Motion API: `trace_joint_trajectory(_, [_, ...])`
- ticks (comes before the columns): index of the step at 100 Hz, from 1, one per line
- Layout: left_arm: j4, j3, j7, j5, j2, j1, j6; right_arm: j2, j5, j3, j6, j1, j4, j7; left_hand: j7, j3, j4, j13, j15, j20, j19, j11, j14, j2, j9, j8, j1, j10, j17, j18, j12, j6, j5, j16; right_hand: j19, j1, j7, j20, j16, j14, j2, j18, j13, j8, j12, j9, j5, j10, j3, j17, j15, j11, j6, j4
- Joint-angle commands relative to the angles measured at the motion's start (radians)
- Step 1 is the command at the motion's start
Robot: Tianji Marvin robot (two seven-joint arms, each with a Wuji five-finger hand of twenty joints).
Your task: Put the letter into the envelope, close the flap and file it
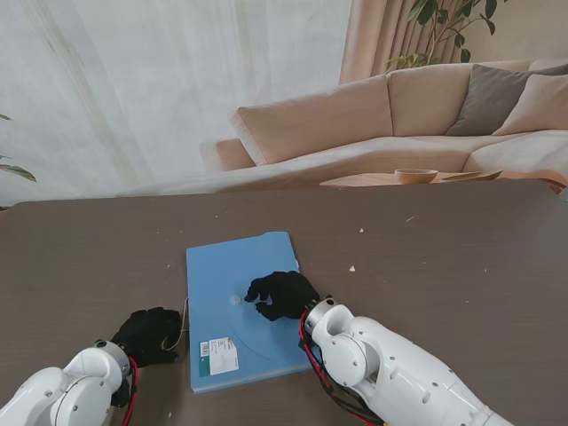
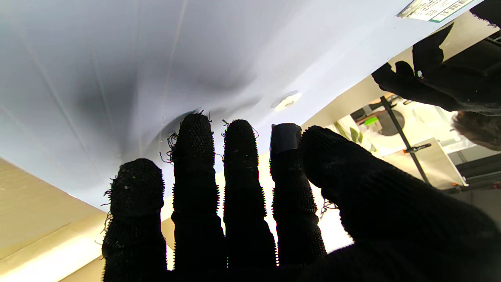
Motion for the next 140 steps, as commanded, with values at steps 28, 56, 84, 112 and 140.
trace_joint_trajectory(28, [-0.029, -0.041, -0.005, -0.080, -0.012, 0.035, -0.025, 0.000, -0.001, 0.000, 0.002, -0.008, 0.002, 0.021, -0.145, -0.008, 0.018, -0.003, 0.040, 0.034, -0.014, 0.063, 0.005, 0.095, 0.086, -0.208, 0.157, 0.011, 0.005, -0.004, 0.014, 0.053, 0.180, 0.027, -0.011, 0.028, -0.008, 0.018, -0.020, 0.020, -0.001, -0.020, -0.023, 0.003, -0.017, -0.006, 0.009, -0.001, 0.098, 0.000, -0.034, -0.024, -0.011, 0.079])
trace_joint_trajectory(56, [-0.039, -0.063, -0.036, -0.145, -0.010, 0.042, -0.025, -0.001, 0.000, 0.003, 0.008, -0.010, 0.000, 0.017, -0.086, -0.021, 0.006, -0.029, 0.028, 0.025, -0.036, 0.058, -0.012, 0.119, 0.055, -0.095, 0.116, 0.013, -0.020, -0.023, 0.017, 0.092, 0.133, 0.013, -0.013, 0.027, -0.037, 0.017, -0.031, 0.023, 0.015, -0.015, -0.015, 0.006, -0.038, 0.003, 0.030, 0.009, 0.106, 0.004, -0.050, -0.045, 0.002, 0.130])
trace_joint_trajectory(84, [-0.039, -0.070, -0.065, -0.167, -0.006, 0.042, -0.015, -0.002, -0.001, 0.000, 0.010, -0.007, -0.001, 0.017, 0.056, -0.078, 0.013, -0.037, -0.030, 0.045, -0.087, 0.057, -0.023, 0.045, -0.001, 0.236, -0.102, 0.011, -0.023, -0.024, 0.045, 0.106, -0.036, 0.023, -0.013, 0.023, -0.042, 0.016, -0.030, 0.022, 0.019, -0.015, -0.018, 0.009, -0.037, -0.001, 0.031, 0.006, 0.108, 0.004, -0.050, -0.041, 0.001, 0.141])
trace_joint_trajectory(112, [-0.032, -0.067, -0.036, -0.129, -0.009, 0.041, -0.033, -0.003, 0.001, -0.003, 0.012, -0.004, -0.002, 0.018, 0.037, -0.021, 0.010, -0.005, -0.007, 0.058, -0.078, 0.055, 0.005, 0.039, 0.065, 0.088, 0.054, 0.003, 0.001, -0.006, 0.037, 0.033, 0.054, 0.032, -0.014, 0.024, -0.044, 0.016, -0.030, 0.022, 0.020, -0.015, -0.019, 0.012, -0.036, -0.002, 0.031, 0.006, 0.107, 0.003, -0.049, -0.039, 0.002, 0.145])
trace_joint_trajectory(140, [-0.026, -0.072, 0.004, -0.167, -0.015, 0.041, -0.051, -0.003, 0.001, -0.003, 0.012, -0.004, -0.003, 0.018, -0.104, 0.021, 0.015, 0.010, 0.028, 0.071, -0.068, 0.076, 0.006, 0.065, 0.141, -0.120, 0.125, 0.014, 0.018, -0.001, 0.034, 0.081, 0.222, 0.043, -0.014, 0.027, -0.045, 0.016, -0.030, 0.022, 0.021, -0.015, -0.019, 0.014, -0.037, -0.002, 0.034, 0.006, 0.111, 0.003, -0.050, -0.039, 0.002, 0.149])
